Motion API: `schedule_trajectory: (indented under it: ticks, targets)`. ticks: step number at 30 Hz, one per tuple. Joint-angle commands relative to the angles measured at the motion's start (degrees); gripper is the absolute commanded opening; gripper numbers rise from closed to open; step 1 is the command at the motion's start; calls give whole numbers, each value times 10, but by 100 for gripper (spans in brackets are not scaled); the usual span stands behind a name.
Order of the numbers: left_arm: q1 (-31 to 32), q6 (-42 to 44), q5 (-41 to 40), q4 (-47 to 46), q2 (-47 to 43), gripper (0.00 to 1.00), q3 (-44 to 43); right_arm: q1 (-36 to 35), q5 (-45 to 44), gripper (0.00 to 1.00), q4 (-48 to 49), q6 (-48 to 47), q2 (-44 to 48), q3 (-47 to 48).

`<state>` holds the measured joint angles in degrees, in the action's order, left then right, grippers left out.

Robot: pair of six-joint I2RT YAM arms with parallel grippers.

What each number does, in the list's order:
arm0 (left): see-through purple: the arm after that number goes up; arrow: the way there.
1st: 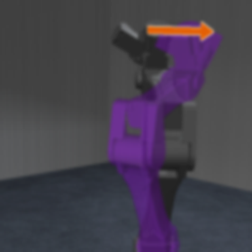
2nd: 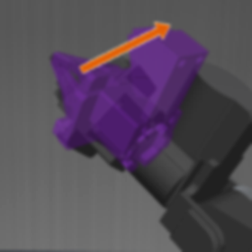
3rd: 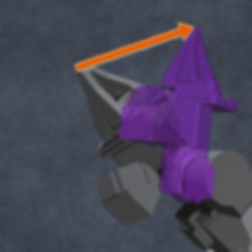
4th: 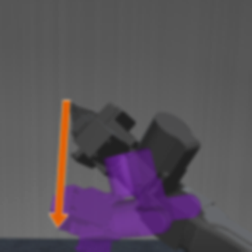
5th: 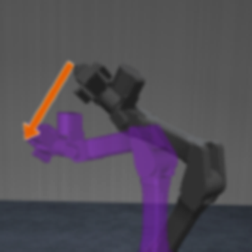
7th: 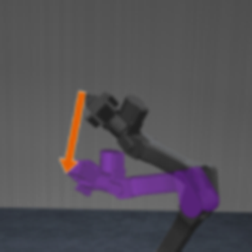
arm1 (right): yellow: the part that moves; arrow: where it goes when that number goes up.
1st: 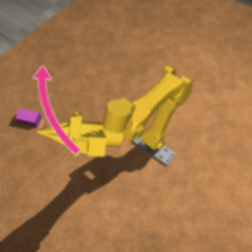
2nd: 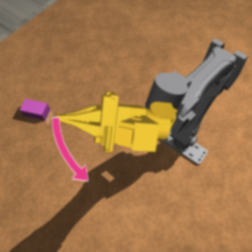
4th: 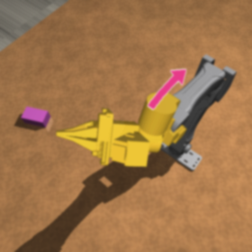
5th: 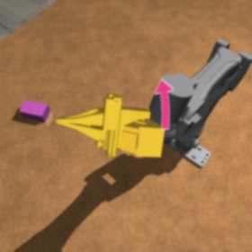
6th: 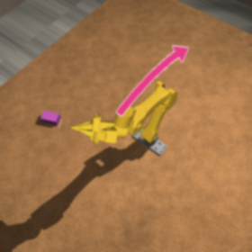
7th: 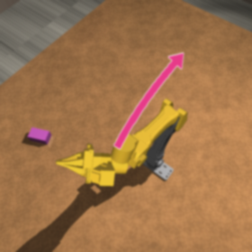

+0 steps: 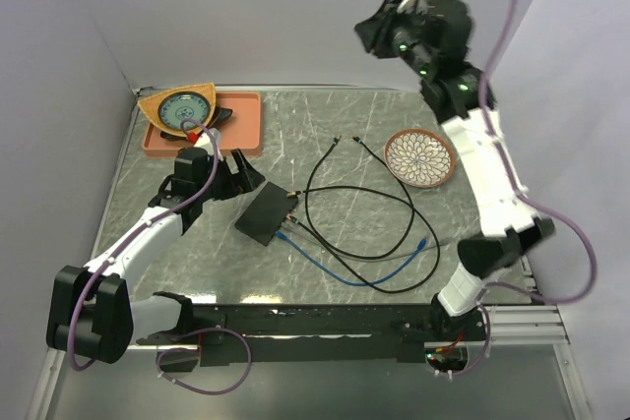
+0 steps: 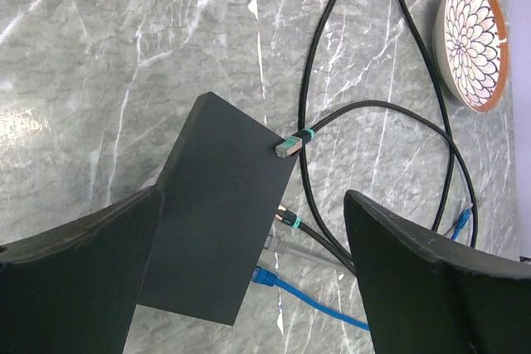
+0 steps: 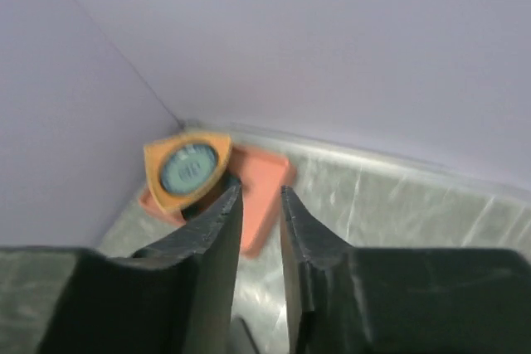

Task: Insert the plug into the switch port

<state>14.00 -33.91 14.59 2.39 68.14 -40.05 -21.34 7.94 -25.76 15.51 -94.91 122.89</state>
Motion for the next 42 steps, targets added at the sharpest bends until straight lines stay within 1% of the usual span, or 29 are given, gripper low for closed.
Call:
schedule_trajectory:
  ticks: [1, 3, 4, 6, 7, 8, 9, 10, 11, 16, 21, 23, 26, 28, 38, 40, 42]
  targets:
    - [-1, -5, 5, -19, -11, 96, 0, 1, 3, 39, -96, 22, -106, -19]
    - [-2, -3, 2, -14, -12, 96, -1, -1, 11, 44, -111, 31, -158, -12]
    - [-1, -2, -1, -13, -12, 96, -2, -2, 15, 49, -126, 33, -176, -7]
    - [-1, 2, -4, -10, -12, 96, -2, -8, 15, 53, -140, 34, -224, 8]
    - [-1, 3, -7, -9, -11, 96, -3, -12, 10, 60, -155, 32, -240, 12]
    - [-1, 5, -7, -7, -9, 96, -3, -13, -1, 65, -163, 30, -268, 17]
    - [-1, 6, -9, -7, -8, 96, -3, -15, -6, 68, -171, 30, -280, 25]
    - [-1, 6, -9, -6, -7, 96, -2, -19, -9, 75, -171, 29, -290, 24]
    - [-1, 7, -9, -7, -6, 96, -2, -20, -18, 75, -172, 29, -307, 22]
    - [-1, 3, -4, -14, 0, 96, 2, -20, -50, 74, -200, 39, -359, 40]
    - [-2, 5, -4, -17, 4, 96, 5, -27, -60, 72, -201, 45, -397, 47]
    - [-1, 6, -6, -17, 4, 96, 6, -32, -69, 69, -207, 43, -415, 54]
    - [-2, 8, -7, -16, 3, 96, 8, -39, -78, 67, -231, 43, -444, 94]
    - [-1, 8, -8, -17, 3, 96, 8, -41, -78, 64, -243, 46, -455, 104]
    - [-1, 10, -7, -17, 1, 96, 11, -51, -92, 61, -257, 51, -489, 116]
    - [-1, 10, -6, -18, -1, 96, 12, -55, -96, 58, -269, 48, -500, 124]
    - [-2, 10, -7, -17, -2, 96, 12, -63, -102, 51, -290, 44, -512, 147]
